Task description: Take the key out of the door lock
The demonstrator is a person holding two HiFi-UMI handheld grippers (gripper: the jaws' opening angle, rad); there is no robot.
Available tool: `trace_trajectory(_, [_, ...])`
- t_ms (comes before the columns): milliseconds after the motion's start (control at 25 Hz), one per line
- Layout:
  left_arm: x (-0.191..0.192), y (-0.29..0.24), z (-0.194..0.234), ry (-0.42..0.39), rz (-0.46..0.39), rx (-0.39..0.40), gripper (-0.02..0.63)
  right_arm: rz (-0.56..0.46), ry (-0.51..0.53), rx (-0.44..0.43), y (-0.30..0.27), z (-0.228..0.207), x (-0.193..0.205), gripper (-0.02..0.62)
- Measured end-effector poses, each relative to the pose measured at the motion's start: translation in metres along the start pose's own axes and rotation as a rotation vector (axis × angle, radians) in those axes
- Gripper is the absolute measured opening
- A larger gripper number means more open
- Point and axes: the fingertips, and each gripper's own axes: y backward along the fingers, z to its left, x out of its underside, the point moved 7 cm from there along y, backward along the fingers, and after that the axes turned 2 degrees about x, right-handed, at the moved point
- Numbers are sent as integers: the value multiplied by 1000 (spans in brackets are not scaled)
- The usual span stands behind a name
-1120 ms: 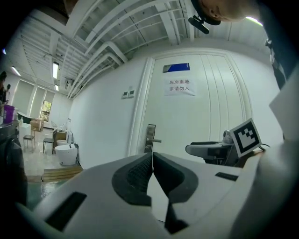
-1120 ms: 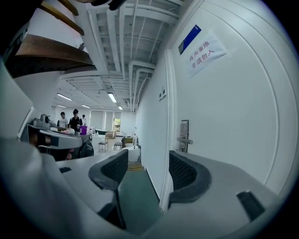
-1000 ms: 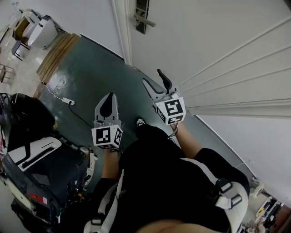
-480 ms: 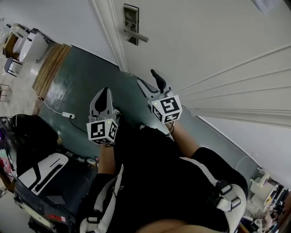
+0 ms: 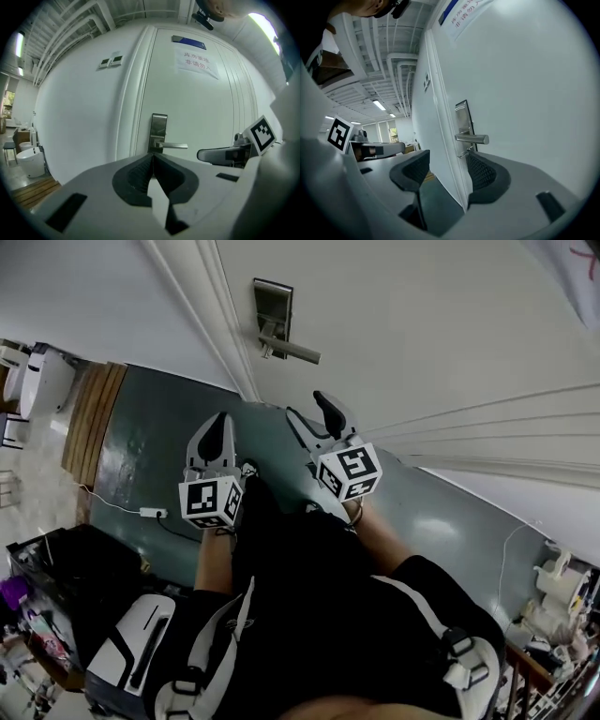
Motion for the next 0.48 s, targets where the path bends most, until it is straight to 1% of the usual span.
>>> trace_trajectory(160, [3,-32,29,6,25,76,25,15,-88,62,-27,-2,12,265])
trace_trajectory(280, [13,-55,47,22,49,118,25,9,-151,87,-48,-1,24,265])
trace_trajectory(480, [31,-84,61,34,97,186,25,-4,-278,142,-67,-5,38,259])
